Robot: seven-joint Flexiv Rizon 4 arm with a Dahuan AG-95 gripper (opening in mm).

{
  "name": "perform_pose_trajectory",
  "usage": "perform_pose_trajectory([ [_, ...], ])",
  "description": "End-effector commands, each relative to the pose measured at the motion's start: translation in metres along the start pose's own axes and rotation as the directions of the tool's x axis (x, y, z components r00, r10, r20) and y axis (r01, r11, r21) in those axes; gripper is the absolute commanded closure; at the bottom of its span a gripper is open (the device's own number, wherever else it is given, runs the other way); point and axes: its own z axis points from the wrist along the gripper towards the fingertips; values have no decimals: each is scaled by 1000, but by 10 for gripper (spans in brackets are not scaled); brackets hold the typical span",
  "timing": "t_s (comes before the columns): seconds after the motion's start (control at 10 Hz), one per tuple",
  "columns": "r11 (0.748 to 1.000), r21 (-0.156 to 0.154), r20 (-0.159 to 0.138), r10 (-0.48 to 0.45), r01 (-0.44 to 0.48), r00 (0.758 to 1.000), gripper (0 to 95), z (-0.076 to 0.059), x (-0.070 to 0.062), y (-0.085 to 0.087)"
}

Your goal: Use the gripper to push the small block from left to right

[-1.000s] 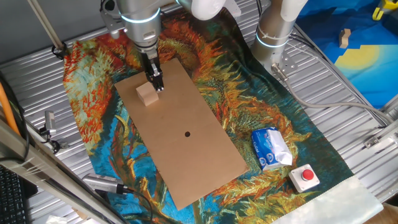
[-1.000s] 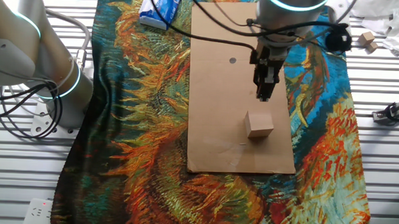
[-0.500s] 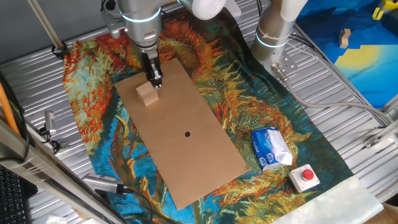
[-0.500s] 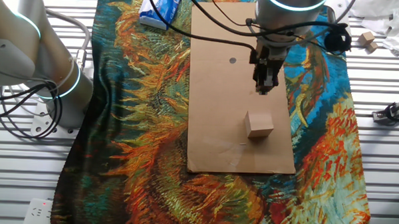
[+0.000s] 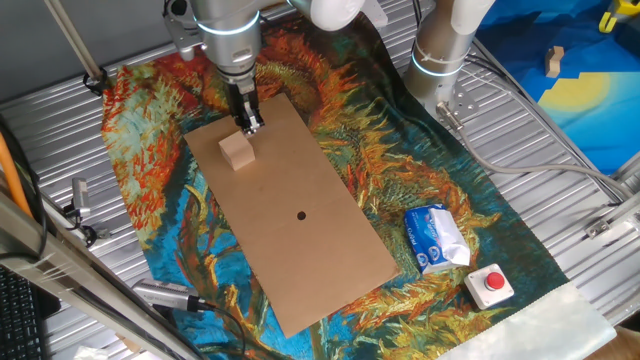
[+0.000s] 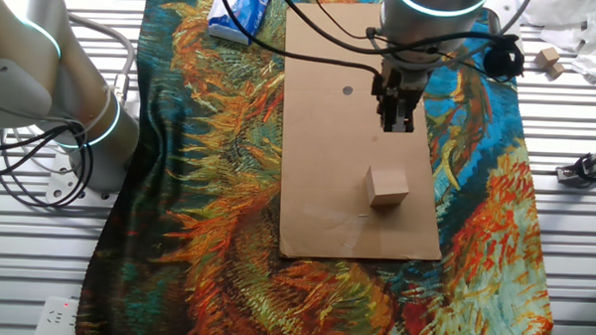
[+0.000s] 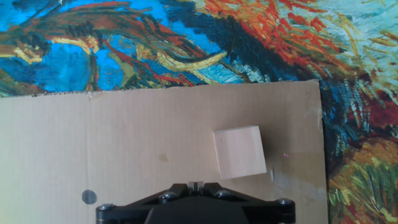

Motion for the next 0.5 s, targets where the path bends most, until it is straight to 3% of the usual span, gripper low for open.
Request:
perform_pose_trajectory([
  [0.1,1000,4,-36,5,-4,999,950,-1,0,-2],
  [0.3,1000,6,-36,3,-3,999,950,3,4,-12],
  [0.5,1000,-2,-29,-26,26,999,950,12,15,-37],
])
